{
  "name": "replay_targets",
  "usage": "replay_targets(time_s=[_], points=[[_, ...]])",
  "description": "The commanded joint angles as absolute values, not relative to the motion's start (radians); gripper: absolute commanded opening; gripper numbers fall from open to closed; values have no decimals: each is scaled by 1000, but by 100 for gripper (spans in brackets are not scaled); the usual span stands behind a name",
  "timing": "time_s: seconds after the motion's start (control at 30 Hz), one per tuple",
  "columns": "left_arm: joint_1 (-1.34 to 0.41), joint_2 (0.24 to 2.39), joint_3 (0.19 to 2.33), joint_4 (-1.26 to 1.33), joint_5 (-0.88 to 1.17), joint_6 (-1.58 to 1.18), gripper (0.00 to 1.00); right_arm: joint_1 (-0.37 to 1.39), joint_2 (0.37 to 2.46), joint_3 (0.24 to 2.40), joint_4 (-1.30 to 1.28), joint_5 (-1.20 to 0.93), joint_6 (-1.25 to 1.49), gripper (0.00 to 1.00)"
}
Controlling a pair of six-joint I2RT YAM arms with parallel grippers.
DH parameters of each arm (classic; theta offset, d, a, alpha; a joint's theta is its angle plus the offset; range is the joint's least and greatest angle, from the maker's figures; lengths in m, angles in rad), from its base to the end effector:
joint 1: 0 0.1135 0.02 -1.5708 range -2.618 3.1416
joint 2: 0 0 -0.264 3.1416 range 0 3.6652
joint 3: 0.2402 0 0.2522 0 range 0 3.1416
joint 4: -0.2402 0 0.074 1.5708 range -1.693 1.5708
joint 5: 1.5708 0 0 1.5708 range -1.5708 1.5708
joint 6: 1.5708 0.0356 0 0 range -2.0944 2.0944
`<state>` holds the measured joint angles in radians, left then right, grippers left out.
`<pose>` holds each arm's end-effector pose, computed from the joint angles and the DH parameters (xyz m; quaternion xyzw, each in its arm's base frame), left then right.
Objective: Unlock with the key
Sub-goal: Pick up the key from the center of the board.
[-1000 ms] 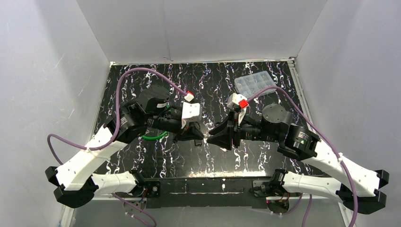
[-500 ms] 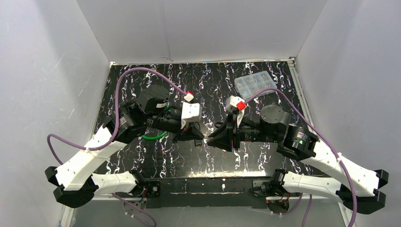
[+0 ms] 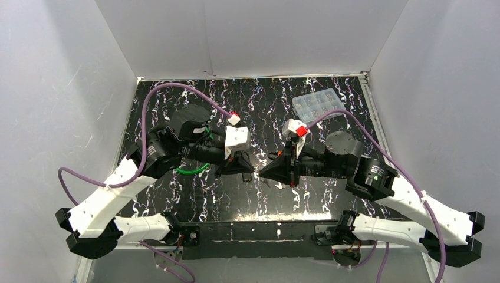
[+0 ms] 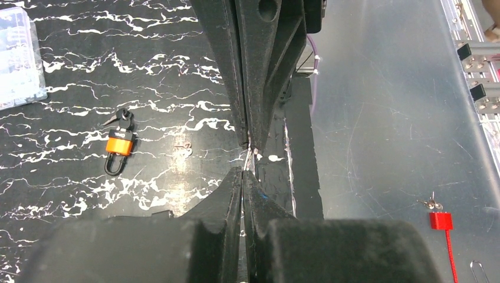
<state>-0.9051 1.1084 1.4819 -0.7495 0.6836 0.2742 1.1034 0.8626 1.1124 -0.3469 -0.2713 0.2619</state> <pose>0.1076 -0.1735 0.4577 0.5899 0.5426 -0.4279 0.4178 0.0720 0.1637 0.4222 -0.3827 0.6327 0.4977 0.4534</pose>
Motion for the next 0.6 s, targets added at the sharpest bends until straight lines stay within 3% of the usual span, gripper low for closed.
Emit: replay_targets(time_s=[0.0, 0.1, 0.13, 0.23, 0.3, 0.4, 0.57], points=[[-904, 1106, 1521, -753, 712, 265, 0, 1103, 854, 1096, -312, -234, 270, 1], [-904, 1110, 1529, -754, 712, 267, 1, 1103, 848, 1090, -311, -223, 278, 1], [-904, 1112, 1533, -758, 712, 269, 5, 1102, 844, 1087, -311, -222, 278, 1], [-904, 1117, 1539, -778, 735, 279, 51, 1101, 836, 1088, -313, -230, 275, 1], [-904, 1117, 1532, -789, 760, 287, 64, 1102, 839, 1102, -324, -243, 267, 1], [-906, 1122, 1517, -811, 783, 305, 69, 1102, 858, 1140, -355, -272, 248, 1], [-904, 1140, 1501, -826, 760, 341, 66, 1101, 894, 1182, -378, -305, 227, 1]])
